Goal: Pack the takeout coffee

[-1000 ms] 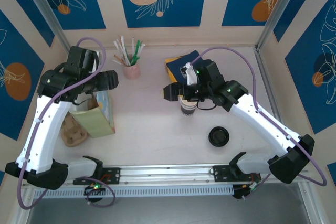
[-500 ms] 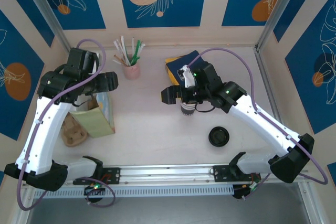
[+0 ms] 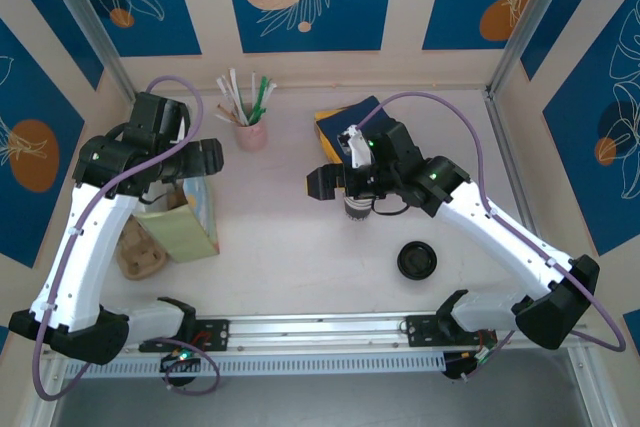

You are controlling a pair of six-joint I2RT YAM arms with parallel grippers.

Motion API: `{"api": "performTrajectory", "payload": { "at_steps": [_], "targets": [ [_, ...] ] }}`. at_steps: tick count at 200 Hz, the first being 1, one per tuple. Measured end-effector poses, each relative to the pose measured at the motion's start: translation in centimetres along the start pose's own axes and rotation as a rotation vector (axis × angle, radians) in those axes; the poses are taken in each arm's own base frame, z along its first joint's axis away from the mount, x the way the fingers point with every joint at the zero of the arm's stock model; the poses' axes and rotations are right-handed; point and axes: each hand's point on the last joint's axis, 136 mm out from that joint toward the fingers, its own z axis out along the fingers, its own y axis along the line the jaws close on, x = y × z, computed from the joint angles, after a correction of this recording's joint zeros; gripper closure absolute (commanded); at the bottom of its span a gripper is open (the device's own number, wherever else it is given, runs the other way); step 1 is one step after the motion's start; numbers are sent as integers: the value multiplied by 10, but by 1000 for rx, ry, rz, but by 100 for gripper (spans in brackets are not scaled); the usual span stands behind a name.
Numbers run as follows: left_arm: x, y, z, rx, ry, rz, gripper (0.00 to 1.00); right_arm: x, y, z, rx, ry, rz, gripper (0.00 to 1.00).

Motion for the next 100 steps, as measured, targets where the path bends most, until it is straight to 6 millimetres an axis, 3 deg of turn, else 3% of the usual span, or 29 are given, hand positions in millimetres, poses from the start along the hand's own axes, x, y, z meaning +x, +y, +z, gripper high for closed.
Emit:
{"api": "performTrajectory", "payload": {
  "at_steps": [56, 100],
  "targets": [
    [8, 22, 4, -125, 27, -5, 30, 1, 1, 0, -3, 1, -3, 1],
    [28, 32, 25, -198, 113, 16, 40, 1, 1, 0, -3, 1, -3, 1]
  ]
}}
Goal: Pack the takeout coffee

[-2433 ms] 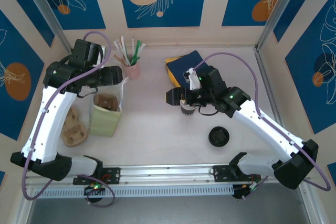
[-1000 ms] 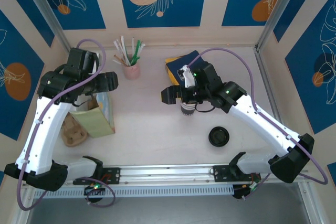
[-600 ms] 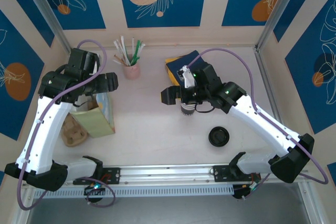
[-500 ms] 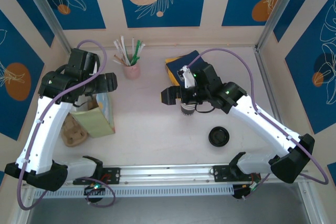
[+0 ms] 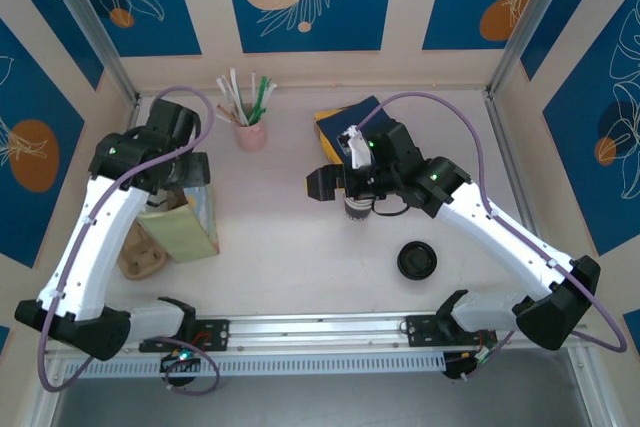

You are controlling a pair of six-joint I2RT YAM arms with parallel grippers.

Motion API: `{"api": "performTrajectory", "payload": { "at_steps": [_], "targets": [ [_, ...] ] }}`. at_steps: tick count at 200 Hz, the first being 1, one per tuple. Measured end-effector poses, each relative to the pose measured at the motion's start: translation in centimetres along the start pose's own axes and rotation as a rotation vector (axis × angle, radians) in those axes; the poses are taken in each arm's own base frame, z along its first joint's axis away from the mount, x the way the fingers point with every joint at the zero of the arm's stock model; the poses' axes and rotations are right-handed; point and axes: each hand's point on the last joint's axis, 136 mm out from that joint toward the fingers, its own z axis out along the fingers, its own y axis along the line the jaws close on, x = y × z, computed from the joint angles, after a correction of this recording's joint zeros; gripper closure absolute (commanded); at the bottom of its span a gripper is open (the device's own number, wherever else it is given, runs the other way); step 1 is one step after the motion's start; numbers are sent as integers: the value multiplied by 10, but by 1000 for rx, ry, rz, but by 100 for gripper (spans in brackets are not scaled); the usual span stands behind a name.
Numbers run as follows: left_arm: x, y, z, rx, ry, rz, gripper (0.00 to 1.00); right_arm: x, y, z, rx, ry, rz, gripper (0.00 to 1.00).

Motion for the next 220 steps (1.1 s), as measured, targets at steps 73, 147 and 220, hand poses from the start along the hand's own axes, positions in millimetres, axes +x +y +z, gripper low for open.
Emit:
{"api": "performTrajectory", "payload": {
  "at_steps": [73, 147, 220],
  "targets": [
    [15, 0, 23, -41, 68, 31, 72, 2, -2, 0, 5, 1, 2, 1],
    [12, -17, 24, 54, 68, 9, 95, 2, -2, 0, 4, 1, 2, 1],
    [12, -37, 16, 149, 77, -23, 100, 2, -2, 1, 5, 1, 2, 1]
  ]
}}
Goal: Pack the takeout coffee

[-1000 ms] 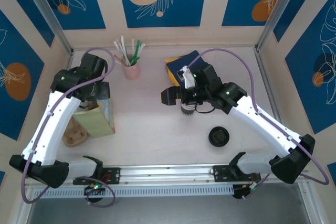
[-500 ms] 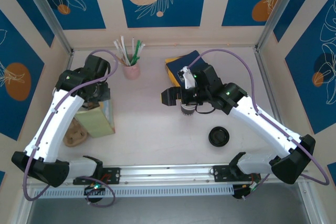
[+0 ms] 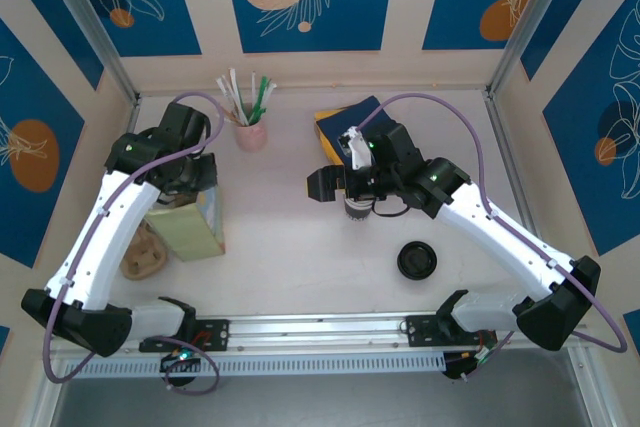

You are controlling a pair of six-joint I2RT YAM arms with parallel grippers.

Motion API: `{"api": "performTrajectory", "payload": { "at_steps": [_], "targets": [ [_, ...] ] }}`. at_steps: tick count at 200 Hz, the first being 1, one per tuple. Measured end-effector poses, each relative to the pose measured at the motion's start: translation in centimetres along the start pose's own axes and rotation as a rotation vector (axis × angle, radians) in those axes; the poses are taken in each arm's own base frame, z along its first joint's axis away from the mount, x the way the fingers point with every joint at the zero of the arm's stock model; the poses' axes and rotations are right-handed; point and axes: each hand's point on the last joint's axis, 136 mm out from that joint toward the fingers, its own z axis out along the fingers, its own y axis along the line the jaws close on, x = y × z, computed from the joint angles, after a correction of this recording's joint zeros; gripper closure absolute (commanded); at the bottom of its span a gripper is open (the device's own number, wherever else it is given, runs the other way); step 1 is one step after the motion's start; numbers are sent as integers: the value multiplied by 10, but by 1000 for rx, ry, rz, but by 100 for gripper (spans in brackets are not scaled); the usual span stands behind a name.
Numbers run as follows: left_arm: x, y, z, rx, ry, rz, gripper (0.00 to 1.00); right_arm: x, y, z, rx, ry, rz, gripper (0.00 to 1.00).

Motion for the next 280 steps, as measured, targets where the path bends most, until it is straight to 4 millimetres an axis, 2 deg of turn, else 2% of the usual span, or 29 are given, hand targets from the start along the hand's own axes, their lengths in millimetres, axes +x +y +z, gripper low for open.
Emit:
{"api": "performTrajectory", "payload": {
  "at_steps": [64, 124, 172, 189, 201, 210, 224, 240, 256, 272, 280],
  "targets": [
    [-1, -38, -18, 86, -32, 40, 100, 0, 0, 0, 0, -1, -1, 1],
    [9, -88, -14, 129, 3, 123, 100, -1, 0, 0, -2, -3, -1, 1],
    [16, -111, -13, 144, 17, 155, 98, 2, -2, 1, 3, 2, 1, 1],
    [18, -114, -11, 145, 23, 161, 89, 3, -3, 2, 4, 4, 2, 1],
    [19, -115, -11, 144, 26, 160, 79, 3, -4, 2, 4, 5, 3, 1],
    [19, -115, -11, 142, 23, 163, 68, 4, -4, 2, 5, 5, 3, 1],
    [18, -114, -11, 133, 18, 149, 64, 3, -3, 2, 2, 2, 1, 1],
    [18, -113, -11, 128, 14, 143, 54, 3, -2, 0, -1, -2, 2, 1],
    [17, -112, -11, 122, 10, 141, 53, 3, -2, -1, -2, -4, 2, 1],
    [17, -112, -12, 125, 8, 138, 46, 4, -2, 0, -1, -2, 6, 1],
    [17, -111, -13, 126, 7, 137, 45, 4, -3, 0, 0, -1, 7, 1]
  ]
}}
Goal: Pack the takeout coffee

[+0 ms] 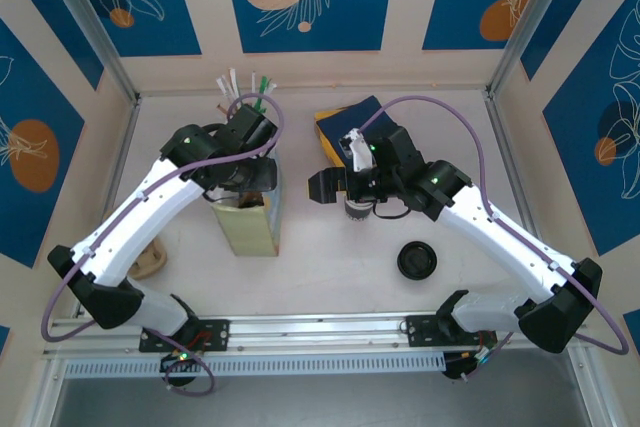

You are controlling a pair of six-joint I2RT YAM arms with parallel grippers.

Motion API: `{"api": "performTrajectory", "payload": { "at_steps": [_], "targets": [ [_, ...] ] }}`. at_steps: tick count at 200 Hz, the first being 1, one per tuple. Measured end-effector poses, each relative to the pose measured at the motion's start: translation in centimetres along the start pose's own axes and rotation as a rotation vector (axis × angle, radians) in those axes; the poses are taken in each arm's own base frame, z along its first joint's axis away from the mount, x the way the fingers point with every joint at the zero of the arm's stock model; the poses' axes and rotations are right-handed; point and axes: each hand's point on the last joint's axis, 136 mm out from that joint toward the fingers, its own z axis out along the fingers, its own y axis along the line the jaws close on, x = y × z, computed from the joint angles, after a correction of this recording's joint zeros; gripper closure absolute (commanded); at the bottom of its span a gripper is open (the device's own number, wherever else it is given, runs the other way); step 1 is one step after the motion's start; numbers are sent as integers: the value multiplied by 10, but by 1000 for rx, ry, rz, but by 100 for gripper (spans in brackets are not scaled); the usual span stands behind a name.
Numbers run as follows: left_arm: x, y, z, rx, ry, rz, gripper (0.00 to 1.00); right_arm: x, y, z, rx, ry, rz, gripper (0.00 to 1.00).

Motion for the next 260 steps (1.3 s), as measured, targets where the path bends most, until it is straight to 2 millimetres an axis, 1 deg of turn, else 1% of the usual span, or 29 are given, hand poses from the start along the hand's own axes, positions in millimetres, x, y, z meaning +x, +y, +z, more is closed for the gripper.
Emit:
{"api": "performTrajectory", "payload": {
  "at_steps": [5, 18, 36, 57, 79, 91, 111, 146, 168, 188, 215, 236, 260],
  "targets": [
    [0, 0, -1, 1, -3, 0, 45, 0, 0, 0, 0, 0, 0, 1],
    [1, 2, -4, 4, -6, 3, 39, 0, 0, 0, 0, 0, 0, 1],
    [0, 3, -11, 10, -12, 7, 27, 0, 0, 0, 0, -1, 0, 1],
    [-4, 0, -22, 39, -32, 4, 12, 0, 0, 0, 0, 0, 0, 1],
    [-8, -2, -35, 67, -48, -1, 8, 0, 0, 0, 0, 0, 0, 1],
    [-10, -4, -42, 85, -55, 4, 0, 0, 0, 0, 0, 0, 0, 1],
    [-16, -5, -59, 110, -84, 6, 0, 0, 0, 0, 0, -1, 0, 1],
    [-31, -3, -96, 154, -154, 3, 0, -4, -3, -2, 5, -11, 7, 1],
    [-42, 2, -109, 150, -183, -2, 0, -6, -6, -5, 7, -20, 12, 1],
    [-49, 8, -108, 126, -184, -9, 0, -9, -9, -6, 15, -26, 13, 1],
    [-59, 24, -97, 77, -168, -42, 0, -11, -17, -9, 34, -30, 15, 1],
    [-71, 43, -89, 41, -165, -87, 0, -18, -23, -13, 49, -45, 21, 1],
    [-87, 69, -84, 0, -187, -136, 0, -31, -21, -20, 52, -77, 9, 0]
  ]
}}
